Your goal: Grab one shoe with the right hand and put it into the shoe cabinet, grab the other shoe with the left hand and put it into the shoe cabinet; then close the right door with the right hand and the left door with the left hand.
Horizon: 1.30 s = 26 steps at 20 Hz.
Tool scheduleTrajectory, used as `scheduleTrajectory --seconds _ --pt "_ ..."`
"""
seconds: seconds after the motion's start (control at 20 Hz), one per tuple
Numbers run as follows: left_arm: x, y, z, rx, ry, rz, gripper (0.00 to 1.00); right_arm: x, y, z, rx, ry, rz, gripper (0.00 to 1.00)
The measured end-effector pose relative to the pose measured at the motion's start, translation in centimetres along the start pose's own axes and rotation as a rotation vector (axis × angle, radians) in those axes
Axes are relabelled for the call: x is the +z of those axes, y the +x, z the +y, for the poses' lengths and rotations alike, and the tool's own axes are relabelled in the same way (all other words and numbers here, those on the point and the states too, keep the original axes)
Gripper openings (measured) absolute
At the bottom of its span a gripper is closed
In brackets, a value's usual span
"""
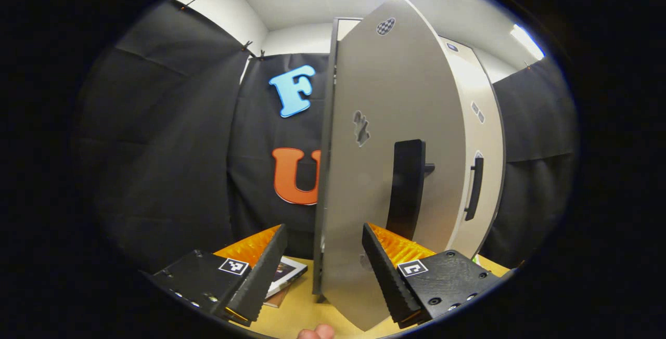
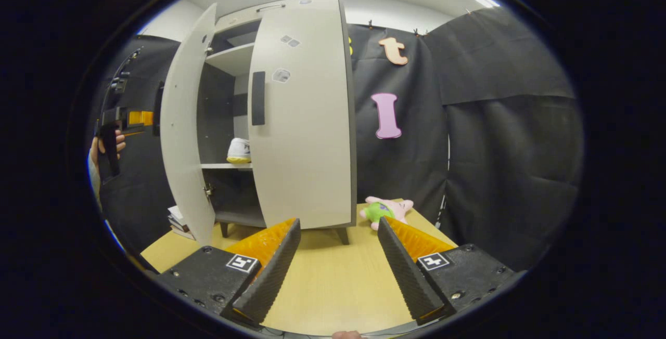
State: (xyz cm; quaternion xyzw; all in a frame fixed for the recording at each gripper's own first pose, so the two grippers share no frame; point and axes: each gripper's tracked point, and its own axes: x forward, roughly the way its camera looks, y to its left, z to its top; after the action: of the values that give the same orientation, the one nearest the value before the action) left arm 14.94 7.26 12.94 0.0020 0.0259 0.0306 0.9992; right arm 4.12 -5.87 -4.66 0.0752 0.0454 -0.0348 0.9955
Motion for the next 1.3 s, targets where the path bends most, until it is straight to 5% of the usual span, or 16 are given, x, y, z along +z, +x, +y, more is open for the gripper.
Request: scheduleTrajectory --seconds 0.2,0.45,0.8,1.3 --pt "-0.9 2.8 -4.1 -0.062 -0.005 0.02 0.89 -0.5 -0.2 -1.5 -0.035 0.013 0.008 0.97" --pt "-1.0 2.4 -3.7 -0.018 0.018 -0.009 0.89 0.3 -0.1 -3.8 -0.083 0.021 -0.02 0.97" --pt "-3.7 -4.1 -3.3 -0.011 0.032 0.015 0.89 1.0 -0.6 -4.0 -0.091 0.019 -0.044 0.97" --pt "-12.1 -14.4 -8.5 -0.075 -0.01 0.105 0.89 0.7 -2.6 0.6 0.02 -0.013 -0.056 0.97"
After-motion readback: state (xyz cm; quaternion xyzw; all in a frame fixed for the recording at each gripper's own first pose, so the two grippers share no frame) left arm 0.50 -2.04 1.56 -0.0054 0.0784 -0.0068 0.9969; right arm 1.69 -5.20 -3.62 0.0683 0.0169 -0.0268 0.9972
